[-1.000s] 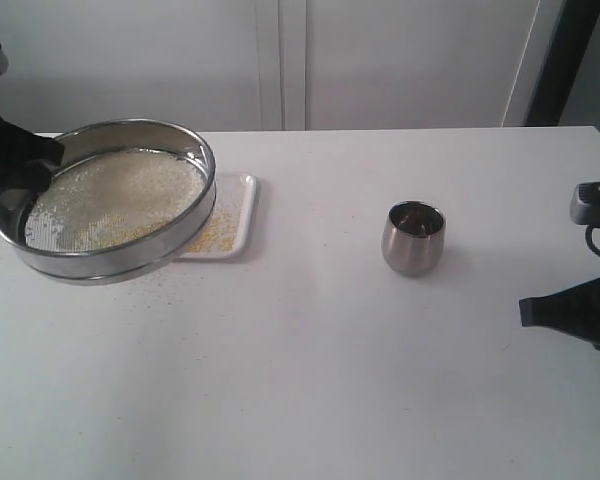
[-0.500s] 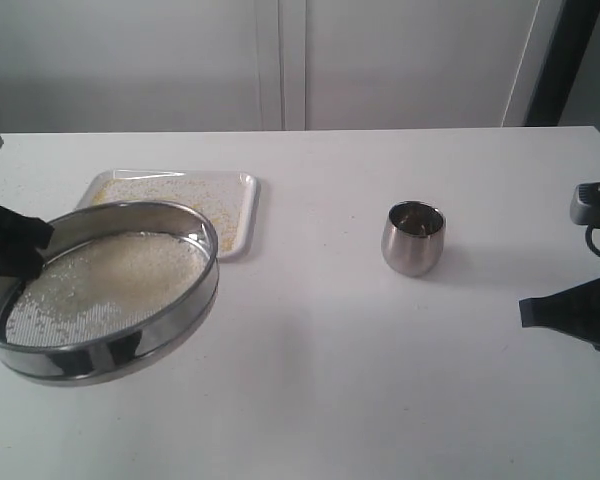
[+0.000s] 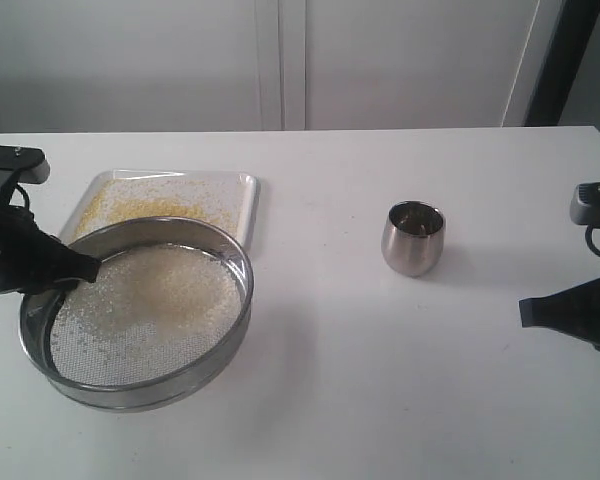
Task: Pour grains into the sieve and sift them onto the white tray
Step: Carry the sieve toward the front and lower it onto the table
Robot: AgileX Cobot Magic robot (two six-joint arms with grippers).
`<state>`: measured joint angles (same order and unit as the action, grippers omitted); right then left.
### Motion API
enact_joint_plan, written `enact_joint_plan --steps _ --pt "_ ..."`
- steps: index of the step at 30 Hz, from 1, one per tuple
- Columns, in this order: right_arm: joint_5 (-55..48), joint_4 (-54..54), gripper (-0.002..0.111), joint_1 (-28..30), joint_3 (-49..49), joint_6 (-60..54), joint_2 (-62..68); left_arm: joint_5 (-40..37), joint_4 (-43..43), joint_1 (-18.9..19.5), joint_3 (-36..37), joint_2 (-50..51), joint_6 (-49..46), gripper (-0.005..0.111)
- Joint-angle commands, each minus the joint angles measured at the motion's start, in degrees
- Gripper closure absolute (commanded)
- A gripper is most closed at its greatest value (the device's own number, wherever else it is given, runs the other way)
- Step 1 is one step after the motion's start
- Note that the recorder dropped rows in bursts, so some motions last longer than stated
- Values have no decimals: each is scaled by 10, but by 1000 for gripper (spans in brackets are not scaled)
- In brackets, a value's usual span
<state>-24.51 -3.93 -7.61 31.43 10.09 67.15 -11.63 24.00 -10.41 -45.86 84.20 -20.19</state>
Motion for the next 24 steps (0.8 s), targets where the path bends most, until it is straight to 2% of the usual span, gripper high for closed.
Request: enact_joint_plan --steps 1,24 --pt "5 -4 108 2 -3 2 -2 14 21 -3 2 13 11 107" --pt "4 -4 108 2 -3 2 -2 76 21 -3 2 101 37 107"
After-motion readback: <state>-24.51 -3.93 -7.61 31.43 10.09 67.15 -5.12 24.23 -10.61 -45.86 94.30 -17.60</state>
